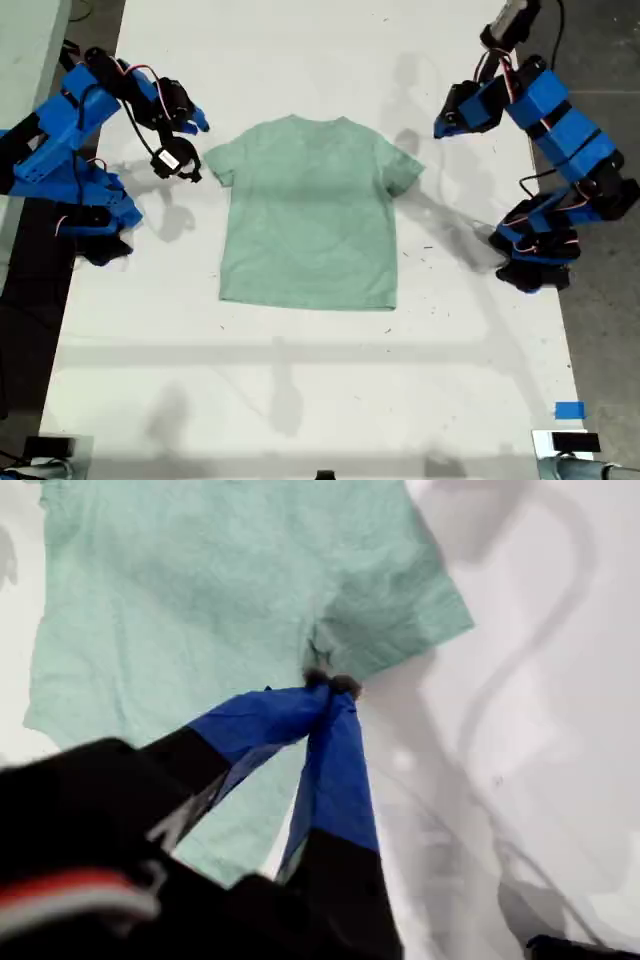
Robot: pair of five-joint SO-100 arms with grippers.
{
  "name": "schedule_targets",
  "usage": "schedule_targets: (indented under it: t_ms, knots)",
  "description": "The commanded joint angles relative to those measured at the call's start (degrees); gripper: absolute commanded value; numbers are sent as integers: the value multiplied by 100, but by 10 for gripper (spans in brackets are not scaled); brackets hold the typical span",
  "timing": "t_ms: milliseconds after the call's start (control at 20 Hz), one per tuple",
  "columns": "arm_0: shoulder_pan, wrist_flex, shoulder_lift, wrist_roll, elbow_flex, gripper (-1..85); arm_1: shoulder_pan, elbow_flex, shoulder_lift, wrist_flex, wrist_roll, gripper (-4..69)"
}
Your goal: Fold t-shirt
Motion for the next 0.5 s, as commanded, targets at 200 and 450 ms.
schedule_targets:
  t_ms: [200, 450]
  knots:
    - [-70, 53, -9, 88, -290, 224, 483, -404, -114, 44, -1099, 302]
    - [-70, 9, 0, 123, -167, 228, 967, 712, -114, -888, -1951, 316]
